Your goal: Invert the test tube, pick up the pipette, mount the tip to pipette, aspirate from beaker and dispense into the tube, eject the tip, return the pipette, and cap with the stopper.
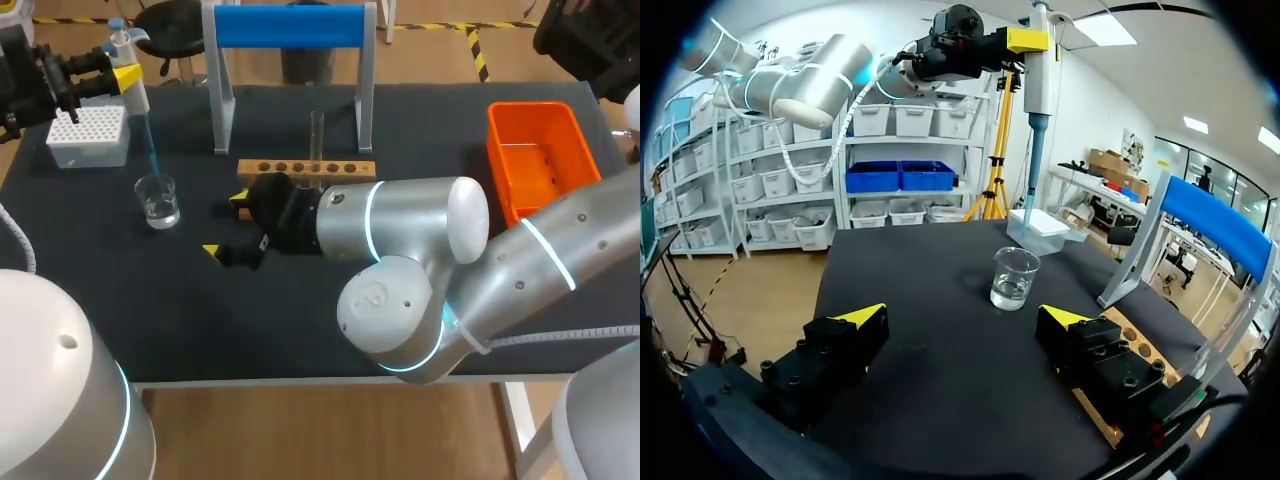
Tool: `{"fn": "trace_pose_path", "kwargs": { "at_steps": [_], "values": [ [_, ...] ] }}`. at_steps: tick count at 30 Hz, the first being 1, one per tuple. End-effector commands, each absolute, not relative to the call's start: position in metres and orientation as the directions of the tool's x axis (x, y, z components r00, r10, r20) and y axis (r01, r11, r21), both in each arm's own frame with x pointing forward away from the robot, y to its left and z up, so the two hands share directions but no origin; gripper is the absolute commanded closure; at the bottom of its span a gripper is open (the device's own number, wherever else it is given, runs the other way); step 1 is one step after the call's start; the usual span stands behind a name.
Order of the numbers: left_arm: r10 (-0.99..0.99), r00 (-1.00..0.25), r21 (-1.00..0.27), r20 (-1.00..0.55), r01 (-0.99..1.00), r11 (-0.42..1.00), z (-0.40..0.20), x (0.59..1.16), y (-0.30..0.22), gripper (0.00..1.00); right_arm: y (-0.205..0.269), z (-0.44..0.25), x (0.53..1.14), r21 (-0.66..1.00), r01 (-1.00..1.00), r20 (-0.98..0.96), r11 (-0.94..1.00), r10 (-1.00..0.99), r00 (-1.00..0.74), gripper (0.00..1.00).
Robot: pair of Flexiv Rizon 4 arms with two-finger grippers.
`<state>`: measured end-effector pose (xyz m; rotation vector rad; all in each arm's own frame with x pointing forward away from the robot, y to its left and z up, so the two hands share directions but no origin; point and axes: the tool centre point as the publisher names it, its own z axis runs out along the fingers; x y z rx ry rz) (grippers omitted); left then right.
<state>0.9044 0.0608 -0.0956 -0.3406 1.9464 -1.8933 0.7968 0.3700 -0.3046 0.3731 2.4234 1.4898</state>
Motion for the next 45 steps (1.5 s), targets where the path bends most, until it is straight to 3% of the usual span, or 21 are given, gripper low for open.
{"fn": "trace_pose_path", "kwargs": {
  "at_steps": [1, 19, 45],
  "values": [
    [-0.443, -0.889, -0.993, -0.118, 0.107, 0.05, -0.097, 0.904, 0.061, 1.0, 0.369, -0.303, 0.797, 0.894, 0.078, -0.094, 0.442, 0.354, -0.931, 0.0],
    [-0.443, -0.889, -0.993, -0.118, 0.107, 0.05, -0.097, 0.904, 0.061, 1.0, 0.369, -0.303, 0.797, 0.894, 0.078, -0.094, 0.442, 0.354, -0.931, 0.0],
    [-0.471, -0.868, -0.988, -0.156, 0.136, 0.077, -0.154, 0.912, 0.069, 1.0, 0.369, -0.303, 0.797, 0.894, 0.078, -0.094, 0.442, 0.354, -0.931, 0.0]
  ]
}}
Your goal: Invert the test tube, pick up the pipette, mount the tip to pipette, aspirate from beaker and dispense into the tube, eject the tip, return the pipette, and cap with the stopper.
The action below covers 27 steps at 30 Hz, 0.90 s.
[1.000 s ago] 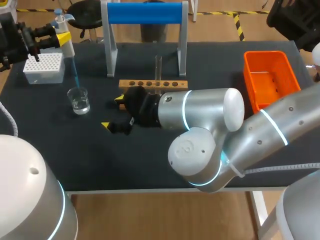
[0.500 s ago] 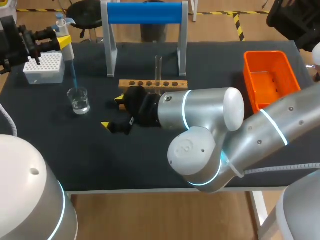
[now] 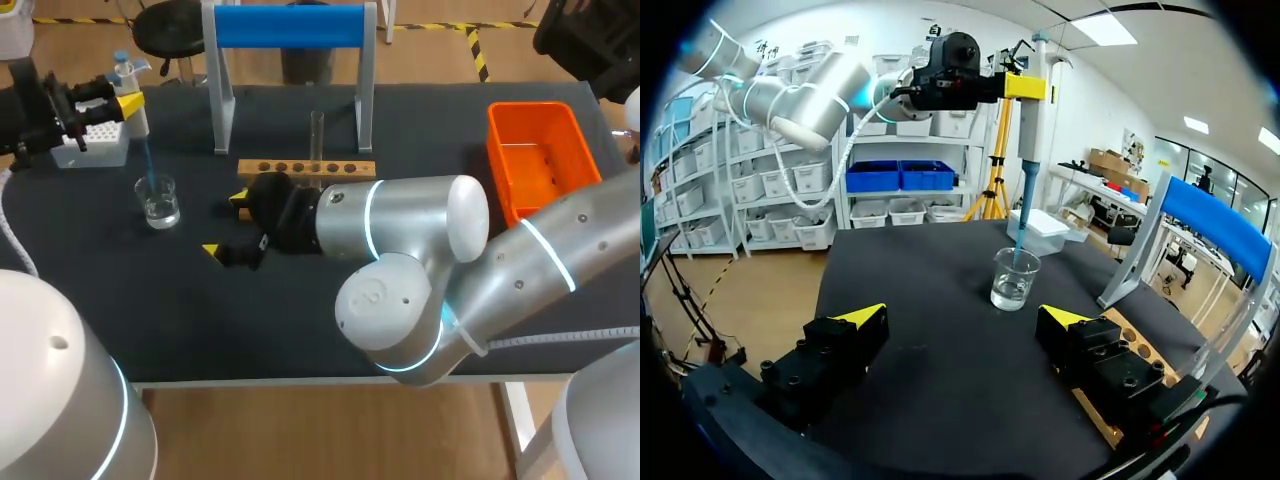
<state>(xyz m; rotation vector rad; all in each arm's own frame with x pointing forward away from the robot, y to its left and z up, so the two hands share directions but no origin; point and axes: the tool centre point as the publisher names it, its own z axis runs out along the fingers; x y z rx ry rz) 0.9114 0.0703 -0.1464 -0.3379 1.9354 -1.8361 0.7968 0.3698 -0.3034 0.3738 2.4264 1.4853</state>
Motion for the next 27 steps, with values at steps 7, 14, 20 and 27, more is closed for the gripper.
{"fn": "trace_pose_path", "kwargs": {
  "at_steps": [7, 14, 20, 27],
  "values": [
    [-0.471, -0.868, -0.987, -0.158, 0.145, 0.065, -0.166, 0.912, 0.07, 1.0, 0.369, -0.303, 0.797, 0.894, 0.078, -0.094, 0.442, 0.354, -0.931, 0.0],
    [-0.474, -0.864, -0.986, -0.167, 0.152, 0.071, -0.174, 0.912, 0.071, 1.0, 0.369, -0.303, 0.797, 0.894, 0.078, -0.094, 0.442, 0.354, -0.931, 0.0],
    [-0.476, -0.863, -0.985, -0.171, 0.157, 0.068, -0.182, 0.913, 0.072, 1.0, 0.369, -0.303, 0.797, 0.894, 0.078, -0.094, 0.442, 0.354, -0.931, 0.0],
    [-0.477, -0.864, -0.986, -0.164, 0.153, 0.064, -0.188, 0.914, 0.073, 1.0, 0.369, -0.303, 0.797, 0.894, 0.078, -0.094, 0.442, 0.354, -0.931, 0.0]
  ]
}}
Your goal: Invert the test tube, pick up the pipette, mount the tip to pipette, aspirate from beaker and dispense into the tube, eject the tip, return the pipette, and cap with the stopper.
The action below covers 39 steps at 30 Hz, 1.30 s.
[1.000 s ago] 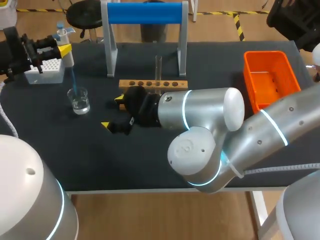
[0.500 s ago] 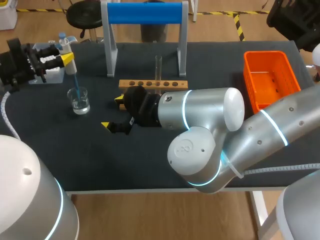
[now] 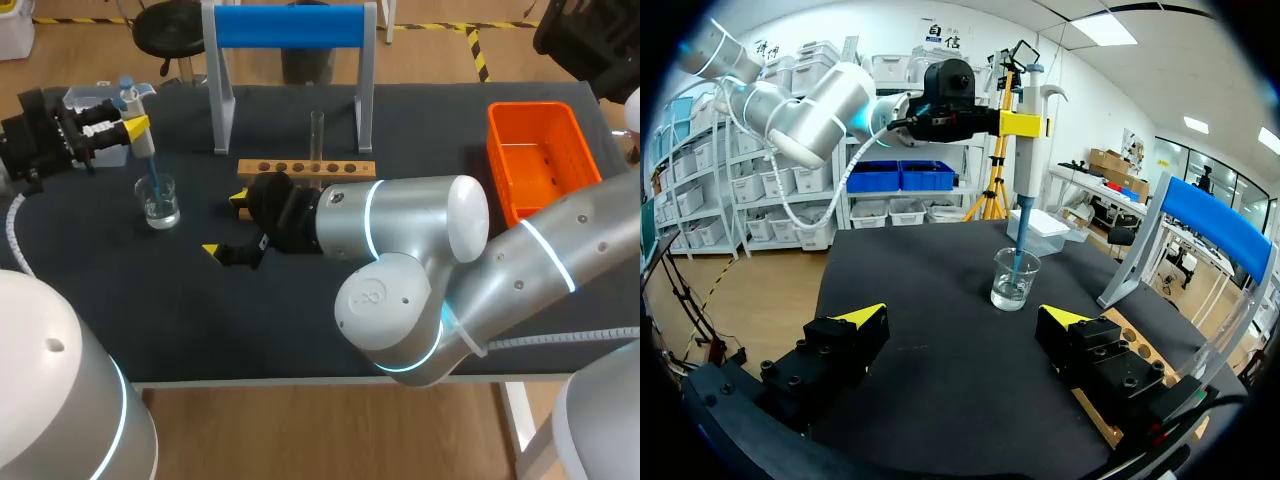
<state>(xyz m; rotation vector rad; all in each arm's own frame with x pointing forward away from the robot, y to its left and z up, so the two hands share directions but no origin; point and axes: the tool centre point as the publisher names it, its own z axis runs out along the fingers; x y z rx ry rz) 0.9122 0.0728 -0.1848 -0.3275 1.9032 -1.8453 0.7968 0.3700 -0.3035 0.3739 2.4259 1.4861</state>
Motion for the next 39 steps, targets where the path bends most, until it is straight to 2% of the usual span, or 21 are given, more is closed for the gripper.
{"fn": "trace_pose_path", "kwargs": {
  "at_steps": [1, 39],
  "values": [
    [-0.477, -0.864, -0.986, -0.164, 0.152, 0.063, -0.189, 0.914, 0.074, 1.0, 0.369, -0.303, 0.797, 0.894, 0.078, -0.094, 0.442, 0.354, -0.931, 0.0],
    [-0.484, -0.865, -0.991, -0.136, 0.118, 0.067, -0.201, 0.918, 0.079, 1.0, 0.369, -0.303, 0.797, 0.894, 0.078, -0.094, 0.442, 0.354, -0.931, 0.0]
  ]
}}
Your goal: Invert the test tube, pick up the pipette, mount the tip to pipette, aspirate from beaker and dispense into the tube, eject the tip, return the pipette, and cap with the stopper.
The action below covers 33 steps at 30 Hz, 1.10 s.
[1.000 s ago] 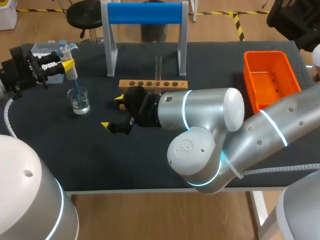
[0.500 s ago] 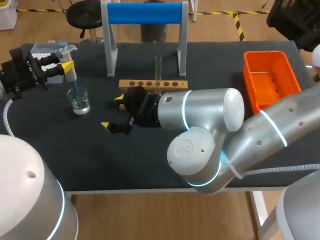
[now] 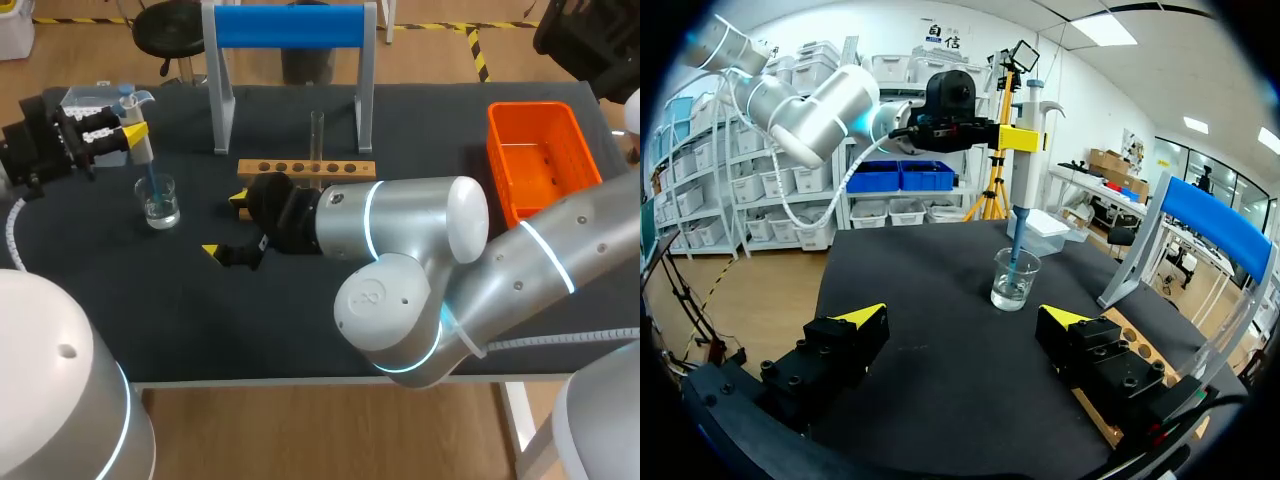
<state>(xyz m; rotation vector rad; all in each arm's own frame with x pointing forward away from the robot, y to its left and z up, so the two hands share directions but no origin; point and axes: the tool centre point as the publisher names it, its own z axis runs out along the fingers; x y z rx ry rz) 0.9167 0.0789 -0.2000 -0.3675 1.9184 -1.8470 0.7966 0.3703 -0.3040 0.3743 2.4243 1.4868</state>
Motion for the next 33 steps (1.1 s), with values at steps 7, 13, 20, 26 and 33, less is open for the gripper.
{"fn": "trace_pose_path", "kwargs": {
  "at_steps": [7, 13, 20, 26, 33],
  "values": [
    [-0.484, -0.865, -0.991, -0.133, 0.116, 0.065, -0.1999, 0.9183, 0.0788, 1.0, 0.369, -0.3028, 0.7971, 0.894, 0.078, -0.094, 0.442, 0.354, -0.931, 0.0],
    [-0.485, -0.865, -0.991, -0.131, 0.115, 0.064, -0.1992, 0.9186, 0.079, 1.0, 0.369, -0.3028, 0.7971, 0.894, 0.078, -0.094, 0.442, 0.354, -0.931, 0.0],
    [-0.481, -0.868, -0.993, -0.121, 0.102, 0.066, -0.1981, 0.92, 0.0788, 1.0, 0.369, -0.3028, 0.7971, 0.894, 0.078, -0.094, 0.442, 0.354, -0.931, 0.0],
    [-0.478, -0.873, -0.995, -0.098, 0.074, 0.069, -0.1961, 0.9218, 0.0785, 1.0, 0.369, -0.3028, 0.7971, 0.894, 0.078, -0.094, 0.442, 0.354, -0.931, 0.0],
    [-0.477, -0.876, -0.996, -0.077, 0.052, 0.066, -0.1963, 0.9238, 0.0777, 1.0, 0.369, -0.3028, 0.7971, 0.894, 0.078, -0.094, 0.442, 0.354, -0.931, 0.0]
  ]
}}
